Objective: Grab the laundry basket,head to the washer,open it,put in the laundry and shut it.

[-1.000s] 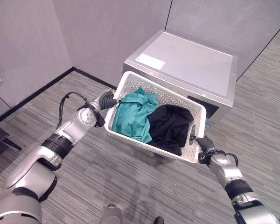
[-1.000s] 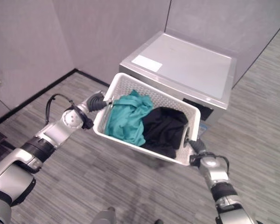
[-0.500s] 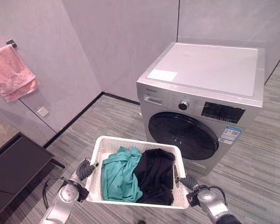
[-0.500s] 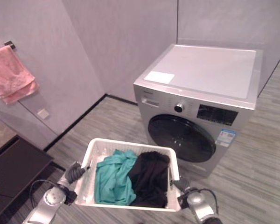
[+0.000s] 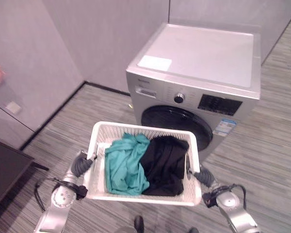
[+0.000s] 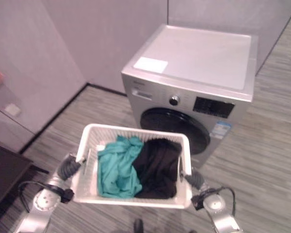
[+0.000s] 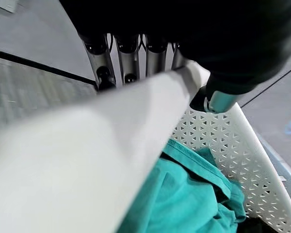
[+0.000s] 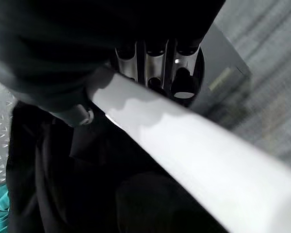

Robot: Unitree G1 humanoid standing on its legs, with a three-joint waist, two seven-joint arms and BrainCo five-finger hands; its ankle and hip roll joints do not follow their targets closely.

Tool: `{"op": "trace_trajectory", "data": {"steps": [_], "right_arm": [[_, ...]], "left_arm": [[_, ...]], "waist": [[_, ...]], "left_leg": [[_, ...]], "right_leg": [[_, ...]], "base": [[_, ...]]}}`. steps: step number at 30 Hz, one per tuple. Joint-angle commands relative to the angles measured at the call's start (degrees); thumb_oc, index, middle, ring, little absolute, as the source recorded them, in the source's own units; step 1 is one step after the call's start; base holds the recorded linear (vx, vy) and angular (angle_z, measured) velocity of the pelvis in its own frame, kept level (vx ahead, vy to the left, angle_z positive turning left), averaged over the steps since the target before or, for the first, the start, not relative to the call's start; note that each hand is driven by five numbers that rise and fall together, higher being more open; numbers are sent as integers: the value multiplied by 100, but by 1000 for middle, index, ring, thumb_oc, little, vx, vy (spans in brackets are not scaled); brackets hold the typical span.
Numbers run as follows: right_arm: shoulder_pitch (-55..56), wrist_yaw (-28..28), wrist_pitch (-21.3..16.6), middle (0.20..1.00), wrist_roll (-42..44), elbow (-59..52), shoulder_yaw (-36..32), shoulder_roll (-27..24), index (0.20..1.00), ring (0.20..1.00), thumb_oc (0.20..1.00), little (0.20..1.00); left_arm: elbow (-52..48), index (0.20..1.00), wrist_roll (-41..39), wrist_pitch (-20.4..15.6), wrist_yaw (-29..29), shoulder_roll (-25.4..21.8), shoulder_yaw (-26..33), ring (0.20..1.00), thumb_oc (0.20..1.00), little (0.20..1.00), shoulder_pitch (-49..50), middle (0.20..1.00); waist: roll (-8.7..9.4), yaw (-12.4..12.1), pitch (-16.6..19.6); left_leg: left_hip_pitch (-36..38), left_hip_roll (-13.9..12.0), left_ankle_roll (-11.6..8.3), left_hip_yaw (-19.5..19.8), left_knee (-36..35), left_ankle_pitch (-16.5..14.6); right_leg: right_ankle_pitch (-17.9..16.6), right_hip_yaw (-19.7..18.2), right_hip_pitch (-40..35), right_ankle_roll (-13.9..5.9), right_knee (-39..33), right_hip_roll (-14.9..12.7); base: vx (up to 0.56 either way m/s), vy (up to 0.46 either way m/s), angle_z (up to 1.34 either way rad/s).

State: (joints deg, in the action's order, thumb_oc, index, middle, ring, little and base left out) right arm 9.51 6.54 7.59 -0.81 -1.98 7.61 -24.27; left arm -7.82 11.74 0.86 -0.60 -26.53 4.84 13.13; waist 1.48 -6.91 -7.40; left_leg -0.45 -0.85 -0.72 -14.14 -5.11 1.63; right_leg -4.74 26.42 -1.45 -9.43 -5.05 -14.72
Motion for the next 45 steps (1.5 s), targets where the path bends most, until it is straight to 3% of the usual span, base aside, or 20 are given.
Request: {"op": "trace_trajectory", "data": {"steps": [1,7,8,13,18,19,25,26,28,31,35,36,38,39,41,43,45], "right_arm": [[295,611,-645,200,668,-1070,-927,-376,200,200,200,200],[1163,796,-570,200,1057,-1682,-1780,-300,200,200,200,200],[1416,875,-507,200,1236,-1909,-2339,-295,200,200,200,200],[1113,820,-602,200,1495,-2130,-2656,-546,200,200,200,200],[581,681,-731,200,1831,-2212,-2625,-877,200,200,200,200],[188,643,-748,200,2137,-2267,-2621,-1152,200,200,200,200],[-144,553,-842,200,2506,-2276,-2909,-1435,200,200,200,200],[-465,421,-878,200,2453,-2124,-2835,-1604,200,200,200,200],[-1184,124,-908,200,2263,-1714,-2433,-1822,200,200,200,200],[-1726,-98,-878,200,2070,-1274,-2038,-1947,200,200,200,200],[-2454,-306,-649,200,1810,-342,-1384,-2215,200,200,200,200],[-2464,-308,-657,200,1811,-324,-1391,-2217,200,200,200,200],[-2494,-380,-505,200,1807,103,-1430,-2503,200,200,200,200],[-2449,-374,-406,200,1714,314,-1528,-2774,200,200,200,200],[-2471,-374,-402,200,1730,403,-1548,-2898,200,200,200,200],[-2714,-460,-442,200,1787,635,-1476,-3092,200,200,200,200],[-3116,-475,-438,200,1782,978,-1196,-3232,200,200,200,200]], "left_arm": [[20,200,-263,-81,-341,-380,1985,200,200,200,-29,200],[-334,200,-634,-156,-227,-222,2533,200,200,200,718,200],[-453,200,-658,-128,-184,6,3049,200,200,200,1303,200],[-724,200,-814,-252,-51,95,3484,200,200,200,1647,200],[-933,200,-917,-315,-102,-185,3573,200,200,200,1368,200],[-1066,200,-957,-335,-156,-510,3670,200,200,200,1154,200],[-1248,200,-1025,-380,-186,-948,3845,200,200,200,880,200],[-1214,200,-1052,-404,-271,-1212,3820,200,200,200,628,200],[-794,200,-1118,-354,-430,-1739,3421,200,200,200,-95,200],[-325,200,-1251,-311,-552,-2135,3031,200,200,200,-671,200],[876,200,-1849,-293,-572,-3053,2107,200,200,200,-1817,200],[914,200,-1852,-308,-578,-3069,2070,200,200,200,-1866,200],[1464,200,-1995,-182,-474,-3512,1249,200,200,200,-2773,200],[1706,200,-2120,-151,-417,-3726,773,200,200,200,-3331,200],[1877,200,-2127,-122,-429,-3835,467,200,200,200,-3678,200],[2304,200,-2135,-76,-481,-3900,-229,200,200,200,-4492,200],[2549,200,-2278,-87,-425,-3925,-769,200,200,200,-5119,200]], "waist": [[197,-43,133],[248,99,69],[210,169,154],[151,108,353],[119,27,483],[98,-17,560],[96,-36,628],[86,-58,684],[70,-80,774],[47,-85,750],[-1,-60,699],[6,-70,691],[-30,70,639],[-82,221,566],[-107,267,494],[-155,282,285],[-217,271,159]], "left_leg": [[-263,-247,125,-526,436,-529],[-246,-323,96,-402,638,-608],[-117,-333,103,-418,674,-666],[59,-409,73,-499,764,-729],[151,-512,17,-480,899,-774],[263,-513,-2,-491,912,-813],[383,-473,-7,-484,865,-825],[424,-438,0,-461,859,-843],[472,-402,1,-457,906,-884],[476,-376,21,-437,983,-922],[479,-239,125,-401,1070,-1002],[478,-233,129,-400,1069,-1002],[473,-41,257,-200,973,-1015],[489,67,388,-28,936,-1027],[494,118,461,26,946,-1032],[600,188,599,27,927,-1093],[750,256,672,-25,845,-1148]], "right_leg": [[149,469,-95,-53,285,-630],[400,357,-123,51,575,-586],[507,307,-182,90,620,-561],[530,321,-364,96,503,-493],[601,365,-595,130,395,-404],[613,376,-711,121,353,-389],[604,389,-782,92,377,-417],[587,387,-801,66,403,-445],[558,412,-862,29,437,-501],[533,412,-872,1,474,-555],[428,389,-809,-84,720,-734],[430,389,-806,-87,727,-742],[422,239,-619,-110,1240,-889],[425,-63,-375,-74,1825,-943],[425,-230,-188,-77,2209,-946],[471,-530,314,-110,3086,-969],[418,-460,677,-169,3425,-984]], "base": [[-20,-13,-28],[-6,-46,-2],[38,-45,7],[61,-58,-10],[59,-50,-5],[64,-7,0],[36,6,-1],[44,23,2],[50,30,-1],[15,45,0],[10,92,-3],[-8,153,-1],[-27,212,10],[-33,179,19],[-37,144,29],[-51,166,12],[28,122,-22]]}}
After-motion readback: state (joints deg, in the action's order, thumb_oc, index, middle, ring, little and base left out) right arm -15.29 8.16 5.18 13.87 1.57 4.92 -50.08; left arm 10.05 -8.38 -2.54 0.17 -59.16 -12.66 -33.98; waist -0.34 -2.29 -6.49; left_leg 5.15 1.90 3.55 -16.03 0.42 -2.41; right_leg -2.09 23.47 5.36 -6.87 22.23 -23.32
